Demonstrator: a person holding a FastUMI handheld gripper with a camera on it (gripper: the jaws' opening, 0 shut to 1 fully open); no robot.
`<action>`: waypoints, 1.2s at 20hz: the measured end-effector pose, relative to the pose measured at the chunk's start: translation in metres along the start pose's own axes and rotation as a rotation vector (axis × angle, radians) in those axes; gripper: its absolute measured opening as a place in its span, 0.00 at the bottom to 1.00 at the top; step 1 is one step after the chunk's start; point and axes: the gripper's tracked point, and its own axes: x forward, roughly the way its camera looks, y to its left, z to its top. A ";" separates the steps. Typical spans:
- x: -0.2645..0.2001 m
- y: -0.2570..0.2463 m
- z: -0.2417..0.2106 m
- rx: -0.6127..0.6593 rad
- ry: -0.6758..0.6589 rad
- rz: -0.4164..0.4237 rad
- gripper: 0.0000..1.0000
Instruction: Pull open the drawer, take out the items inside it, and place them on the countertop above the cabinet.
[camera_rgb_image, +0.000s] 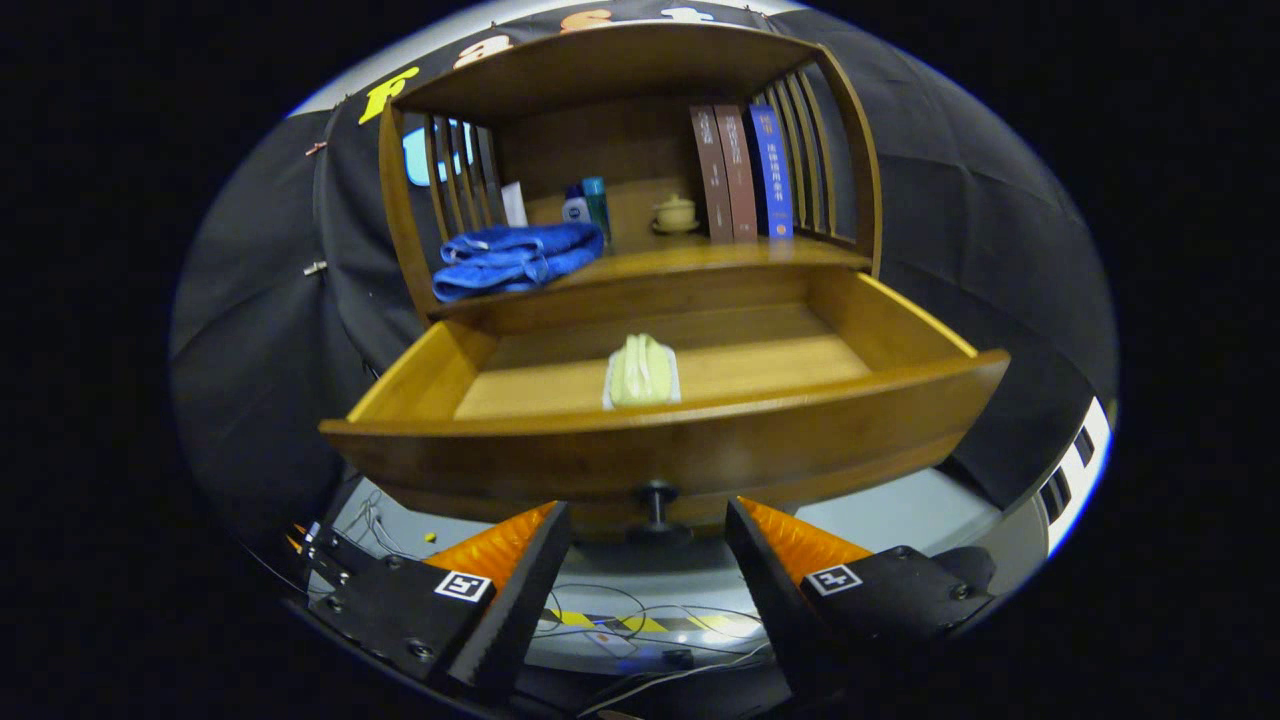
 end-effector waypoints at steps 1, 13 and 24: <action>0.000 0.002 0.016 0.005 -0.003 0.007 0.99; 0.137 0.011 0.099 -0.001 0.219 -0.046 0.99; 0.207 -0.003 0.055 -0.016 0.529 -0.109 0.96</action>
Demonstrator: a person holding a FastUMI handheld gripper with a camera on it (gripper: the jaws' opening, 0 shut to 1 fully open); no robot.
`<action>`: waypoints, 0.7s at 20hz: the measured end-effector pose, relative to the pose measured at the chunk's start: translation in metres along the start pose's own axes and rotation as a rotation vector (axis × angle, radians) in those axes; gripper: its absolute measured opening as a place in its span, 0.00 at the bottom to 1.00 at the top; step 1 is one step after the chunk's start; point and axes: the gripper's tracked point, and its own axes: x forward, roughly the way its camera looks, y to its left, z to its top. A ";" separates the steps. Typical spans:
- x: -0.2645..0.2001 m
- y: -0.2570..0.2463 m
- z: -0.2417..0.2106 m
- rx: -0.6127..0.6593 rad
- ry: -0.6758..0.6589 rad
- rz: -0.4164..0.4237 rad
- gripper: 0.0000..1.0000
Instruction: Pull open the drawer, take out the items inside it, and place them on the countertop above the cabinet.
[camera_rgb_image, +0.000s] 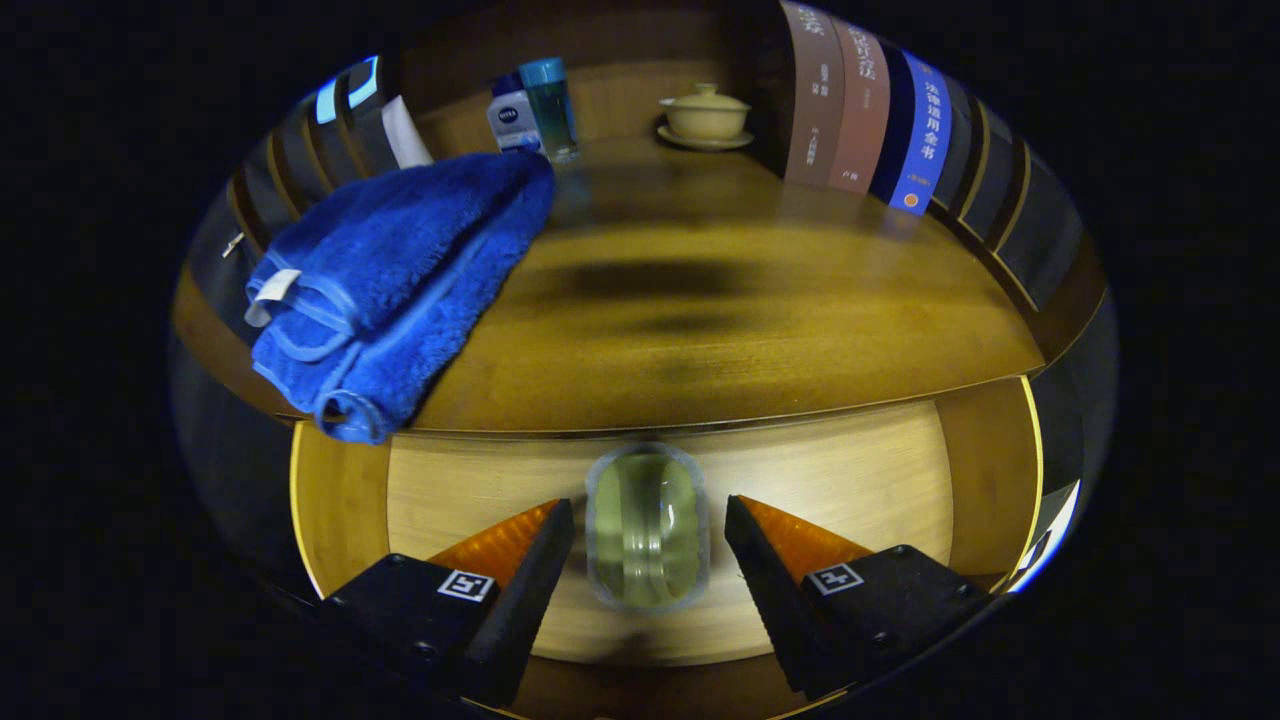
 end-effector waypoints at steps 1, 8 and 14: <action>0.004 0.001 -0.001 -0.001 0.013 0.003 0.94; 0.019 -0.001 -0.006 -0.040 0.036 -0.035 0.32; -0.001 -0.002 -0.016 -0.011 0.051 -0.011 0.23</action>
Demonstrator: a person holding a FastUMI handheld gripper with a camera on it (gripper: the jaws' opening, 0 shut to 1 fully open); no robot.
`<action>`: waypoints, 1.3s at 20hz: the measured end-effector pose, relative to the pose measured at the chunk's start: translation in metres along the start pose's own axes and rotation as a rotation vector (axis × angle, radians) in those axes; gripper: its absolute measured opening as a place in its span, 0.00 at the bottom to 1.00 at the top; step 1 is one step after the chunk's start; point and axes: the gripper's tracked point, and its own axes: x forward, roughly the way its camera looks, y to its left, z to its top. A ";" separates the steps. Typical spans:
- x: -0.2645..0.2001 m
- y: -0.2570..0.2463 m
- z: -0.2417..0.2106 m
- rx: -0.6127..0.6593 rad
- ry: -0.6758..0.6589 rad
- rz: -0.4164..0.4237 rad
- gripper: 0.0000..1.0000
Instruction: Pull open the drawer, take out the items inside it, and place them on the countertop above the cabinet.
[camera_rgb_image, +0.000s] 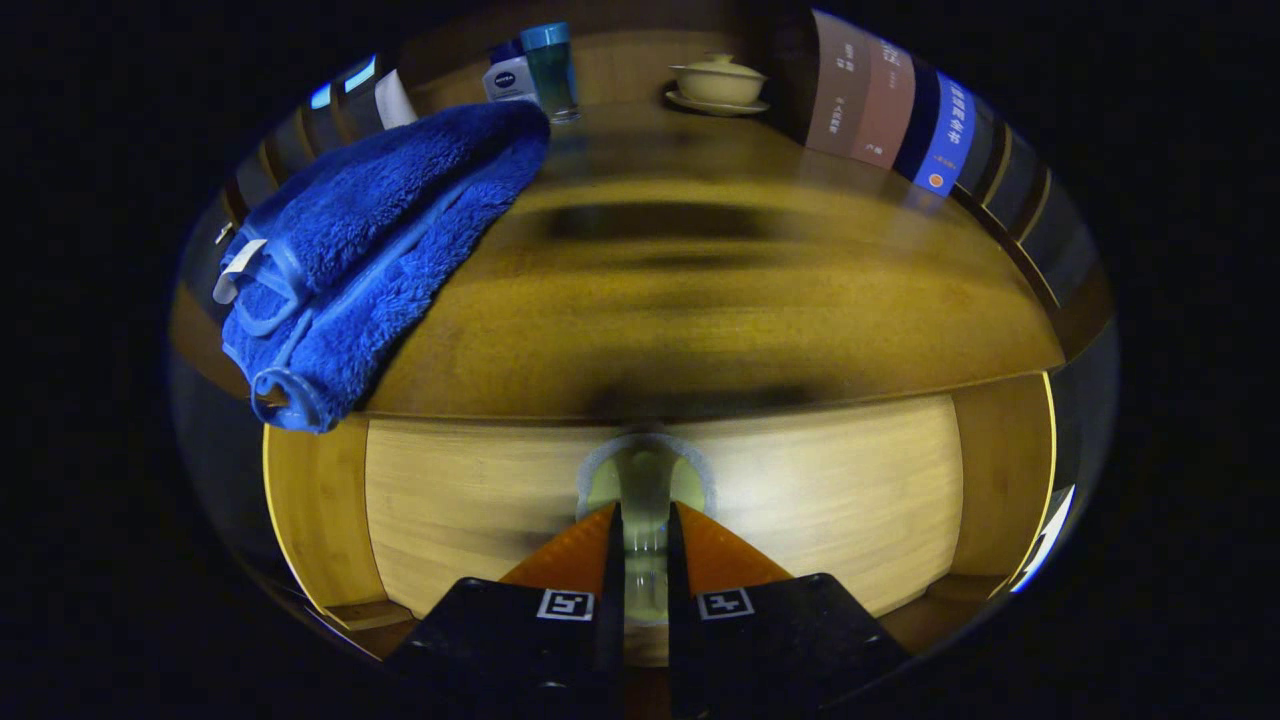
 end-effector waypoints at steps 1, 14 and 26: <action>-0.010 -0.001 -0.002 0.001 -0.015 0.005 0.23; -0.131 -0.005 0.066 0.008 -0.377 0.051 0.23; -0.062 -0.006 0.195 0.025 -0.308 0.024 0.23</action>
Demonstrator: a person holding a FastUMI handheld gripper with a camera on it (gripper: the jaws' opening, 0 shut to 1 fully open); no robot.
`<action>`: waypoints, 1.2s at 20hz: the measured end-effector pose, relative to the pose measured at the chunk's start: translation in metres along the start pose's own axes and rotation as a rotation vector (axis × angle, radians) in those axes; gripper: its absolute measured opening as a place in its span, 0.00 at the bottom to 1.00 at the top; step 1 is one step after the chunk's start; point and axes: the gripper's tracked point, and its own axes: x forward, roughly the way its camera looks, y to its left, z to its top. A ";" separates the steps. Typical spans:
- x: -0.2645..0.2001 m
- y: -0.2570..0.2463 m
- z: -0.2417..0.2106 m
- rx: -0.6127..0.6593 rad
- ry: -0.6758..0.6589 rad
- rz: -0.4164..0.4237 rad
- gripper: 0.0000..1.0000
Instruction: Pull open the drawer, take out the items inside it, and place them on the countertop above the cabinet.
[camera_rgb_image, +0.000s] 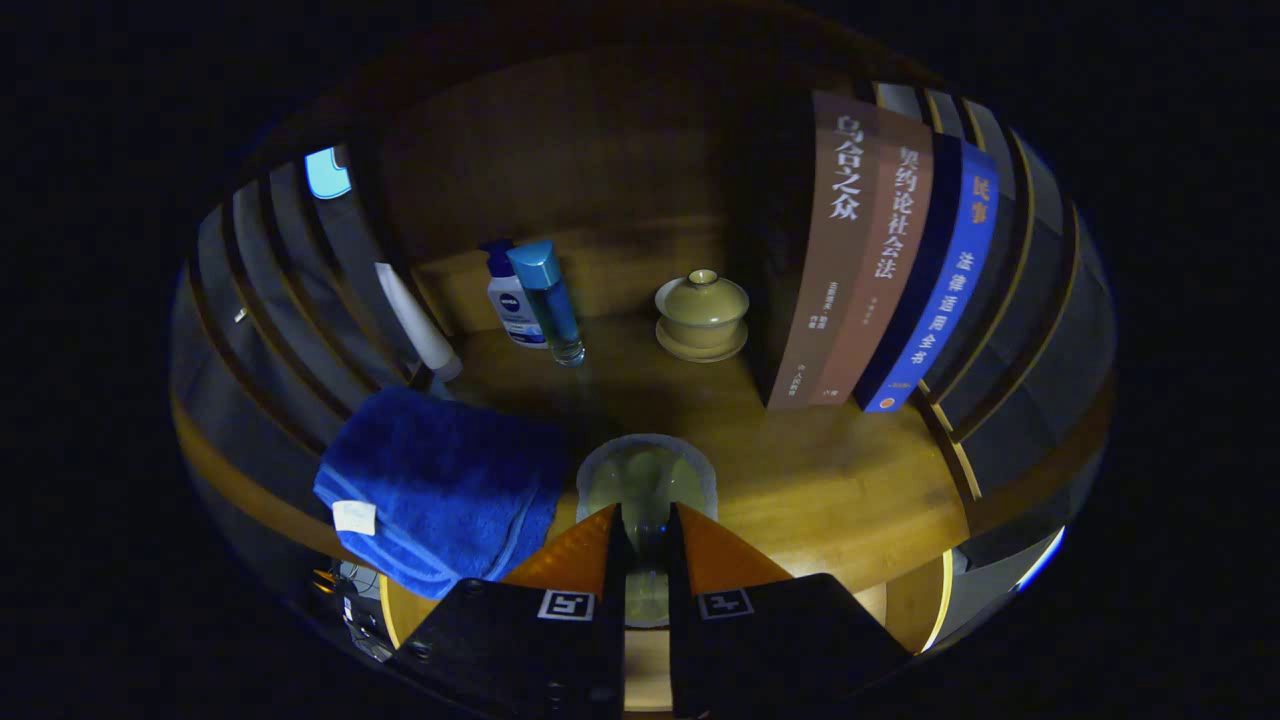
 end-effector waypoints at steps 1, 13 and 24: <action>0.007 0.002 0.000 0.003 0.015 0.004 0.22; 0.024 0.010 -0.003 0.026 0.033 0.031 0.78; -0.088 0.006 -0.034 0.002 -0.231 0.040 0.99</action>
